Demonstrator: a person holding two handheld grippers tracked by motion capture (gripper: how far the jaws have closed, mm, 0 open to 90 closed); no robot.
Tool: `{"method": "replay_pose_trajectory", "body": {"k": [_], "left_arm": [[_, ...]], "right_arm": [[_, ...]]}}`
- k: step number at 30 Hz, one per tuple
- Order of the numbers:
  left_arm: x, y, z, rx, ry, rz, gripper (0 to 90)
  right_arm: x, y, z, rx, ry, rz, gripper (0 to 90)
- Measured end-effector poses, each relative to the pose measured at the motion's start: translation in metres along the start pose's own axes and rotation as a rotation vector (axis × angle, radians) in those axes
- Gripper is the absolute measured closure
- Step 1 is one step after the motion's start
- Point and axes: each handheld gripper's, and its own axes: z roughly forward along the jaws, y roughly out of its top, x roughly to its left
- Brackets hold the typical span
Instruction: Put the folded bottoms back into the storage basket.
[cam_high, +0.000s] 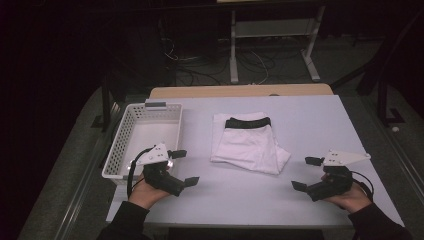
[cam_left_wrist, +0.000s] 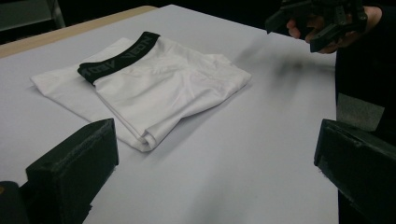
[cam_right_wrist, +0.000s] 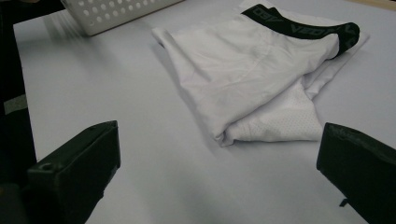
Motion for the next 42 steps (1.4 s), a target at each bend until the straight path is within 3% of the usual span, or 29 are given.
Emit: {"method": "replay_pose_trajectory", "body": {"k": [13, 22, 35, 42], "left_arm": [[0.0, 0.001, -0.001, -0.025, 0.001, 0.001, 0.0], [0.003, 0.004, 0.001, -0.028, -0.018, 0.012, 0.0], [0.005, 0.001, 0.003, -0.015, -0.011, 0.018, 0.0], [0.006, 0.0, 0.002, -0.027, -0.02, 0.001, 0.0]], "right_arm": [[-0.002, 0.0, 0.003, -0.011, 0.016, 0.014, 0.0], [0.003, 0.007, 0.012, -0.024, 0.03, 0.004, 0.0], [0.004, 0.015, 0.022, -0.026, 0.062, -0.02, 0.0], [0.007, 0.019, 0.029, -0.026, 0.077, -0.032, 0.0]]}}
